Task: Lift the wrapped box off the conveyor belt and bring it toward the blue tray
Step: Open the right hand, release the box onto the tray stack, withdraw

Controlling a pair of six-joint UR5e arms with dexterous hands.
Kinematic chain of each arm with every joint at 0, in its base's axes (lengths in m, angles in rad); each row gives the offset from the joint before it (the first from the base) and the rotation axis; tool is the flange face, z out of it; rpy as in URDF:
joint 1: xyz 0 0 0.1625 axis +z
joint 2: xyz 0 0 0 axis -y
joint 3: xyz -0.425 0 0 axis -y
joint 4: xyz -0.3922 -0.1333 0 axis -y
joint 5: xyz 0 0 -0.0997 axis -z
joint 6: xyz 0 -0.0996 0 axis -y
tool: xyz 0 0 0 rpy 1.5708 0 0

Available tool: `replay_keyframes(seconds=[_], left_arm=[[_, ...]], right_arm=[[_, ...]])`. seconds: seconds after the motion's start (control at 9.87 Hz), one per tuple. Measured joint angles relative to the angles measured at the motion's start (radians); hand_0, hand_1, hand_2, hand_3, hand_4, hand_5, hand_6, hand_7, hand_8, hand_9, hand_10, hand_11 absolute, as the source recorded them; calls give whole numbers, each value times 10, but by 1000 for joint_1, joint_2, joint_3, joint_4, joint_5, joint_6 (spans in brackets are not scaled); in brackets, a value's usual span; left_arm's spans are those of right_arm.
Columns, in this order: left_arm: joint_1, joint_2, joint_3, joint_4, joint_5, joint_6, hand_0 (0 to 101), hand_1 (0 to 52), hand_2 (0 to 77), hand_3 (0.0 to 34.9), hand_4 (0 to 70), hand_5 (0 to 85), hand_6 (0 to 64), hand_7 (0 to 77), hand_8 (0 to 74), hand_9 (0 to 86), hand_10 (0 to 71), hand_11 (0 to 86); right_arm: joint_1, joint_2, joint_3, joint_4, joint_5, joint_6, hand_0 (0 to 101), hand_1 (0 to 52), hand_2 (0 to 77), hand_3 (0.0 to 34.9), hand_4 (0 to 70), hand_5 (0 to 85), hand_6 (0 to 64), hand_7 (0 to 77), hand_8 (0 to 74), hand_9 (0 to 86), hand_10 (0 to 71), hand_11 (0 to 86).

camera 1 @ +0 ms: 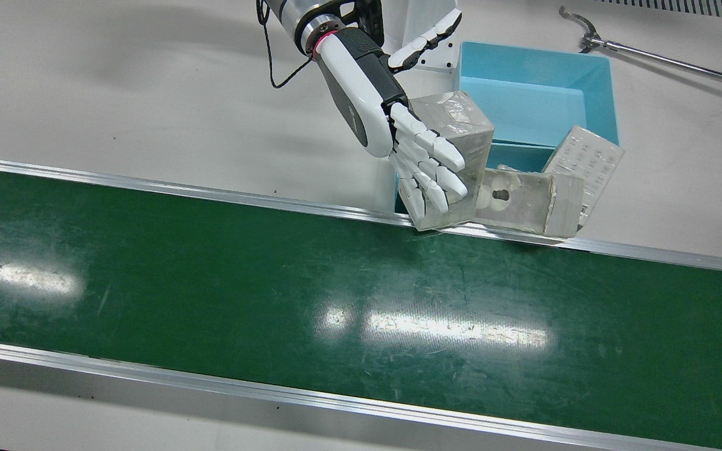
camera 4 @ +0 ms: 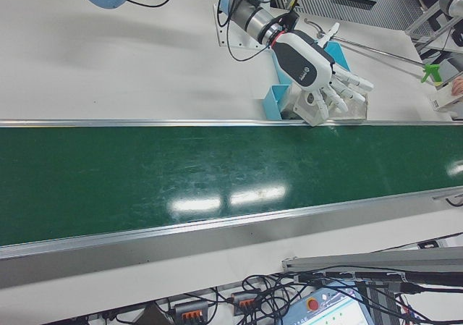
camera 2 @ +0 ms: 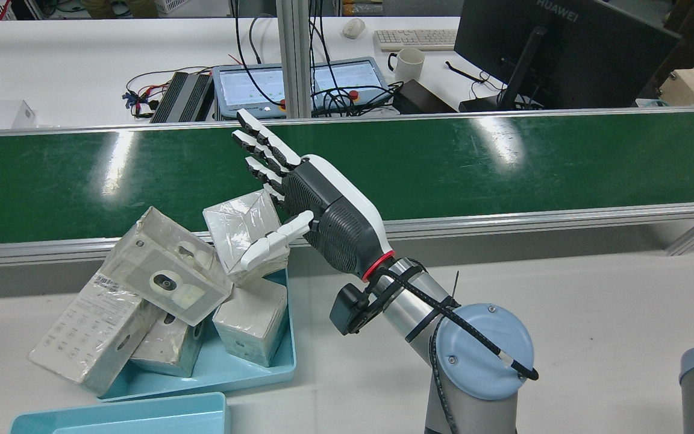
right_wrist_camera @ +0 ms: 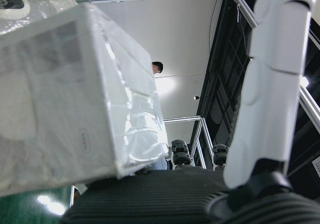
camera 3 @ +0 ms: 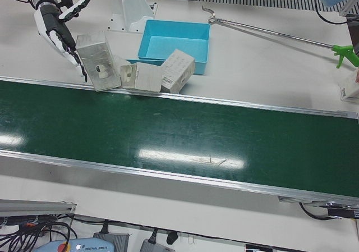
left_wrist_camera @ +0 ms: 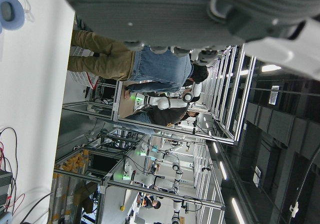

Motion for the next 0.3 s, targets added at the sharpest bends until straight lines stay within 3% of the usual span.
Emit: replay_keyframes(seconds=[0.3], left_arm=[[0, 0, 0, 0, 0, 0, 0, 0, 5, 0, 5, 11, 0, 5, 5, 0, 5, 5]], right_arm=[[59, -75, 56, -12, -49, 30, 467, 87, 11, 279, 11, 44, 0, 87, 65, 11, 0, 5]])
